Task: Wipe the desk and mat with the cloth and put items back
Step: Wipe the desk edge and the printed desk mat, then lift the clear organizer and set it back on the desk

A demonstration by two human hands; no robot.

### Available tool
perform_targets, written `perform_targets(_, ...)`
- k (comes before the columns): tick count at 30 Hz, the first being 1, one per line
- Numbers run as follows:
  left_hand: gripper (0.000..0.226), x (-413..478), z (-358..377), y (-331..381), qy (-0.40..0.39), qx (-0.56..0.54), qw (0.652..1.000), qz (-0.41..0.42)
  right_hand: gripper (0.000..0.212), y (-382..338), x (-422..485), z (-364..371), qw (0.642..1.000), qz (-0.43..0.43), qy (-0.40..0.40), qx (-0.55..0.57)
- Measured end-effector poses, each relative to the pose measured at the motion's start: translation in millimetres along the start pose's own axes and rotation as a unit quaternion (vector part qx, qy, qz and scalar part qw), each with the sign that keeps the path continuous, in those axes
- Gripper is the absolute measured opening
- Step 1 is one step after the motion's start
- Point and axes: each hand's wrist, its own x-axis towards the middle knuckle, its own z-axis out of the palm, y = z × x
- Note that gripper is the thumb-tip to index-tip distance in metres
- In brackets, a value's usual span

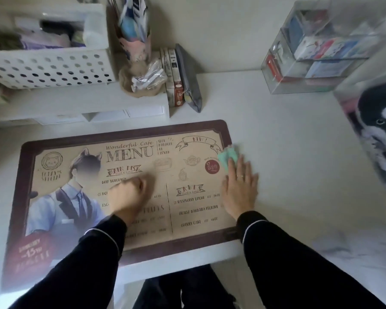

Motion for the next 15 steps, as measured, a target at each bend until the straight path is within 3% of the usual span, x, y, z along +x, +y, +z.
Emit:
perform_targets(4, 0.051, -9.4, -15.2, 9.8, -0.086, 0.028, 0.996, 0.013, 0.063, -35.5, -75.6, 10.2, 0.980, -0.188, -0.057, -0.035)
perform_targets(7, 0.049, -23.7, -21.3, 21.3, -0.140, 0.039, 0.989, -0.019, 0.060, -29.5, -92.4, 3.7, 0.951, -0.281, -0.115, -0.057)
perform_targets(9, 0.050, -31.7, -27.3, 33.0, -0.160, 0.010, 0.986, -0.040, 0.057, -8.6, -81.5, -5.1, 0.951, -0.279, -0.126, -0.052)
perform_targets(12, 0.044, -33.3, -34.5, 58.4, -0.204, -0.027, 0.977, -0.049, 0.058, 25.7, -60.4, -18.0, 0.974, -0.181, -0.128, -0.033)
perform_targets(15, 0.051, -25.9, -35.5, 99.8, -0.207, -0.127, 0.966, -0.090, 0.050, 41.6, -42.8, -33.6, 0.973, -0.193, -0.121, 0.028)
